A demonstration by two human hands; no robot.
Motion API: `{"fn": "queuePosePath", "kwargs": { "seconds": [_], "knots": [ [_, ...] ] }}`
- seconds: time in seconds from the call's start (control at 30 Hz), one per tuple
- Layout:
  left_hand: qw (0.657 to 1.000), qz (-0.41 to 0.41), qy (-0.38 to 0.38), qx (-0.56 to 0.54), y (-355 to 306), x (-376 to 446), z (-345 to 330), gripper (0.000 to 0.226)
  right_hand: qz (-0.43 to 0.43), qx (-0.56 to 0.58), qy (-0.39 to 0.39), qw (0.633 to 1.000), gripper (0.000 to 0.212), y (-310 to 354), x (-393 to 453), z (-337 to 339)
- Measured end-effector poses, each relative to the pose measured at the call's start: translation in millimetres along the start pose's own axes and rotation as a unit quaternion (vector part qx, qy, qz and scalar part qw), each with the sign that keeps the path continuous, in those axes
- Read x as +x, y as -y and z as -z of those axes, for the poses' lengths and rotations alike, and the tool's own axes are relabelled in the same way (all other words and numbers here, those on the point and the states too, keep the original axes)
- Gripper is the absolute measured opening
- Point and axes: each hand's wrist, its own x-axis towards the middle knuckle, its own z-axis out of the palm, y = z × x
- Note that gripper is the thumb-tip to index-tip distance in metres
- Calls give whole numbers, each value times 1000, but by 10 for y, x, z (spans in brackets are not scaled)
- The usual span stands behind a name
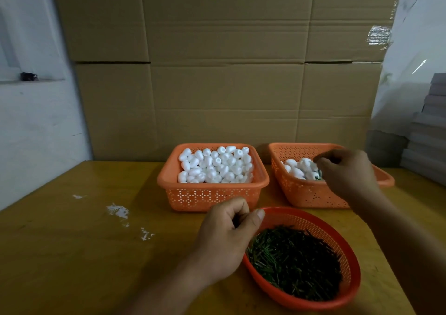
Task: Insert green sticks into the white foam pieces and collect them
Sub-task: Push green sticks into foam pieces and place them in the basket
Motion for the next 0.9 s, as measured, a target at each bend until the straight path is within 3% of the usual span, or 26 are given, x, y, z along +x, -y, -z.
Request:
{"fn": "queuePosePath", "kwargs": {
  "seconds": [0.17, 0.37, 0.6, 0.73, 0.9],
  "knots": [
    [1000, 0, -4, 10, -21, -5, 9, 55, 79, 31, 85, 993, 21, 226, -552, 41],
    [996, 19, -22, 81, -29, 90, 165, 25, 113, 29, 145, 982, 13, 170, -859, -51],
    [976, 27, -65, 206, -34, 415, 500, 26, 150, -20, 172, 973, 8, 165, -984, -141],
    [940, 83, -53, 327, -20, 861, 768, 31, 170, -28, 166, 971, 8, 159, -986, -116],
    [848, 250, 130, 449, 92, 1392, 984, 20, 173, -33, 174, 969, 7, 158, -1000, -116]
  ]
}}
